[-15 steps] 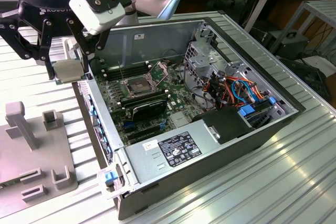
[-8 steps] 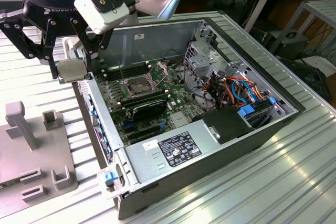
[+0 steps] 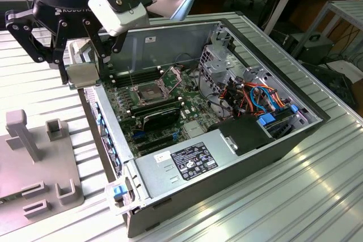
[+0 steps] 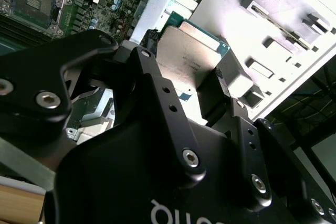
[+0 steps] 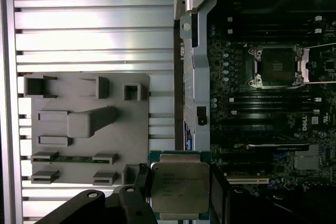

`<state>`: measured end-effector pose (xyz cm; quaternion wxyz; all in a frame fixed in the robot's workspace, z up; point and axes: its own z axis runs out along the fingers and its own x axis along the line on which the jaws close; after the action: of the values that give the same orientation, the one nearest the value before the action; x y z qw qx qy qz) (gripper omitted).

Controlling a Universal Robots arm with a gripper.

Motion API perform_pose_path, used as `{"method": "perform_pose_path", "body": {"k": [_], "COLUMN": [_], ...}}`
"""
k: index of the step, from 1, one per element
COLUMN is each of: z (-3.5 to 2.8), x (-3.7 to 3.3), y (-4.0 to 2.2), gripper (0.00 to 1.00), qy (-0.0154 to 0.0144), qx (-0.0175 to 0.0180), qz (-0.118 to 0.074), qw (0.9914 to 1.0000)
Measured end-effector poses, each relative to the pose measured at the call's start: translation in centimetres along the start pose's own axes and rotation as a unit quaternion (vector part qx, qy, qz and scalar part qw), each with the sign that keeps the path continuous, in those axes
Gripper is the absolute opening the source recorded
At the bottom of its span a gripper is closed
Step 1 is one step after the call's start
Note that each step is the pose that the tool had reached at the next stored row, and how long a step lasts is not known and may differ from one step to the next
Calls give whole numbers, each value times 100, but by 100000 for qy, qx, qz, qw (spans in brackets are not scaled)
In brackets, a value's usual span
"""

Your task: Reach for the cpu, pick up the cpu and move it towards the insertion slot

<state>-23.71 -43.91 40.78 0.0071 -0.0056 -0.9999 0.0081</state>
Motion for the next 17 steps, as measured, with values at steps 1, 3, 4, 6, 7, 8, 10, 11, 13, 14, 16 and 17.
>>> {"method": "perform_pose_path", "body": {"k": [1, 3, 4, 6, 7, 8, 10, 11, 13, 14, 16, 17], "z": [0, -1, -1, -1, -2, -1, -1, -2, -2, -2, -2, -3], "x": [-7, -34, -42, -65, -75, -85, -109, -126, -145, -162, -197, -213], "y": [0, 0, 1, 1, 1, 1, 1, 1, 2, 2, 2, 2], "gripper": [55, 55, 55, 55, 55, 55, 55, 55, 55, 55, 55, 55], "qy": [0, -1, 1, -6, 2, -4, -3, 2, -2, -1, -2, -2], "qx": [1, 4, 2, -2, 2, -1, 0, 4, 1, 1, -1, 0], "qz": [6, 1, 3, 1, 4, 3, 6, 2, 3, 4, 1, 2], "qw": [100000, 100000, 100000, 100000, 100000, 100000, 100000, 100000, 100000, 100000, 100000, 100000]}}
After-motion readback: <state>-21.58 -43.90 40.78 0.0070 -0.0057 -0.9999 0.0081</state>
